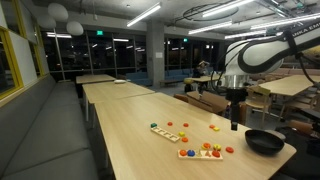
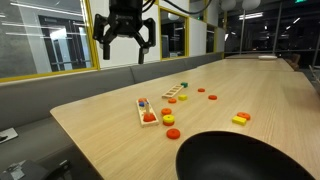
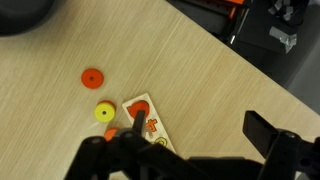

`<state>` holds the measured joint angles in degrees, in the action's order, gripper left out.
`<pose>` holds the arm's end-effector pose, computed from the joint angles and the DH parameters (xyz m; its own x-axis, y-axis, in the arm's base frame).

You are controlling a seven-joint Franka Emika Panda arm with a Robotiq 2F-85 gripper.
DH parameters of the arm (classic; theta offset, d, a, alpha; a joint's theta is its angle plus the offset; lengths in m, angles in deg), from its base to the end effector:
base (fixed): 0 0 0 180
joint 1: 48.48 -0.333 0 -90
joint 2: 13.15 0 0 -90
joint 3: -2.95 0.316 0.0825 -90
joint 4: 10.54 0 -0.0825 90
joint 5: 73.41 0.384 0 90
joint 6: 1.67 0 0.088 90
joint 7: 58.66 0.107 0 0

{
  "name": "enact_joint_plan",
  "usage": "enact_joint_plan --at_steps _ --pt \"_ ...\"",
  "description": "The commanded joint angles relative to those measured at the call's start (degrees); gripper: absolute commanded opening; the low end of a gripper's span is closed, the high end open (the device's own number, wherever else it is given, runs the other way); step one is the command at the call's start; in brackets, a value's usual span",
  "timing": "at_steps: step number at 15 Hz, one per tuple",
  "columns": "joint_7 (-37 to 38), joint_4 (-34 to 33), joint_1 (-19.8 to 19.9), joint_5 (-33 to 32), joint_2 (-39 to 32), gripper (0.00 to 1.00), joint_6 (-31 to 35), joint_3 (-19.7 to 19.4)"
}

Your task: Remove the blue ring from the wooden platform

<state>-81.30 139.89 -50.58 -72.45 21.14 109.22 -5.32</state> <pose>0.3478 -0.0356 0.4289 0.9502 0.3073 -0.0522 0.2990 -0.9459 -0.1257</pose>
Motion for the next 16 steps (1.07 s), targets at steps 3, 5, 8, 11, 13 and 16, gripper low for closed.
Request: enact_joint_plan --at_steps 3,5,8,11,13,16 --pt "1.2 0.9 -3.8 3.1 -3.9 1.00 11.8 3.8" --pt "0.1 1.0 -5.4 4.1 -5.8 1.00 15.7 4.5" --pt "-3.3 1.3 -8.0 5.5 -8.8 1.00 19.7 4.5" --pt "-7.4 2.3 -10.2 6.7 -11.9 1.00 24.5 4.4" --pt "-9.5 2.7 -11.3 7.2 -14.7 1.00 28.7 4.7" --pt "-11.5 2.3 -12.2 7.4 -19.4 1.00 34.6 5.0"
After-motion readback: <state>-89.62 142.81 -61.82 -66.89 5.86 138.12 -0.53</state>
